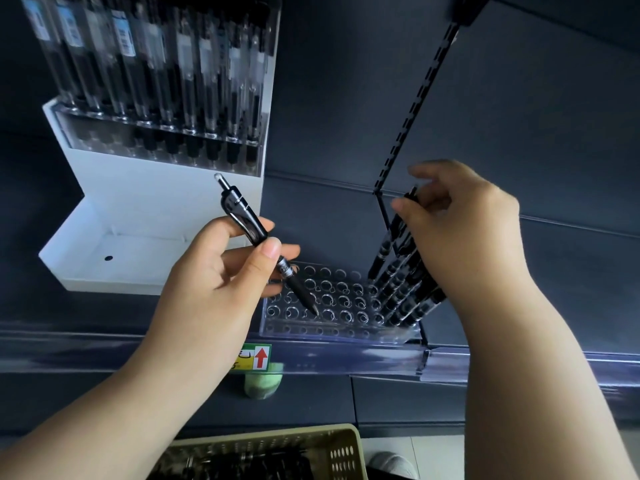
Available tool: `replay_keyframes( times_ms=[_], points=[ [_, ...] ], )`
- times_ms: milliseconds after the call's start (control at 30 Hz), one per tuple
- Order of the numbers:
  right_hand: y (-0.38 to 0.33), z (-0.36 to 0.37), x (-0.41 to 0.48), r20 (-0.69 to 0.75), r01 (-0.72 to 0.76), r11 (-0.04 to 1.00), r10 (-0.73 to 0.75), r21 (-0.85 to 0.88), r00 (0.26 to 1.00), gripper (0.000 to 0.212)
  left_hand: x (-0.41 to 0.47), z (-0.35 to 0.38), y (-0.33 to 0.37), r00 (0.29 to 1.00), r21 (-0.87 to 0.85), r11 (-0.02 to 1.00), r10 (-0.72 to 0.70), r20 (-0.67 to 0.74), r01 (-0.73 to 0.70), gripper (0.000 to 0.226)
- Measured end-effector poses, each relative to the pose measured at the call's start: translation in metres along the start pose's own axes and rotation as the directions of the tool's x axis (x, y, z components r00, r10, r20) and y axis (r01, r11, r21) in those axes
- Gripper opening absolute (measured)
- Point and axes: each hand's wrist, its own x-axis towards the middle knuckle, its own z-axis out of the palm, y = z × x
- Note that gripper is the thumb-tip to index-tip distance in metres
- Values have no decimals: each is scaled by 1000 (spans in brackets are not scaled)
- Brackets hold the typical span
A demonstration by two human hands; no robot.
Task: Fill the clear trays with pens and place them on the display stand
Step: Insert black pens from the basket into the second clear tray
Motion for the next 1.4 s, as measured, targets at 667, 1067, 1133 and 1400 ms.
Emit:
replay_keyframes(
  times_ms=[667, 1067, 1133, 1400],
  points=[
    [3, -3, -6, 48, -23, 918, 46, -397, 998, 21, 5, 5, 1, 1000, 29, 1000, -10, 11, 10, 17],
    [9, -5, -6, 13, 21, 998, -20, -63, 1000, 19, 43, 74, 10, 976, 218, 962, 128, 176, -165, 24],
    [12, -6, -4, 8, 20, 998, -20, -55, 1000, 16, 46, 82, 5, 965, 272, 940, 150, 215, -207, 32],
    [20, -9, 1, -33, -18, 997, 21, 74, 999, 8, 49, 92, -25, 944, 431, 876, 74, 321, -215, 41]
  ],
)
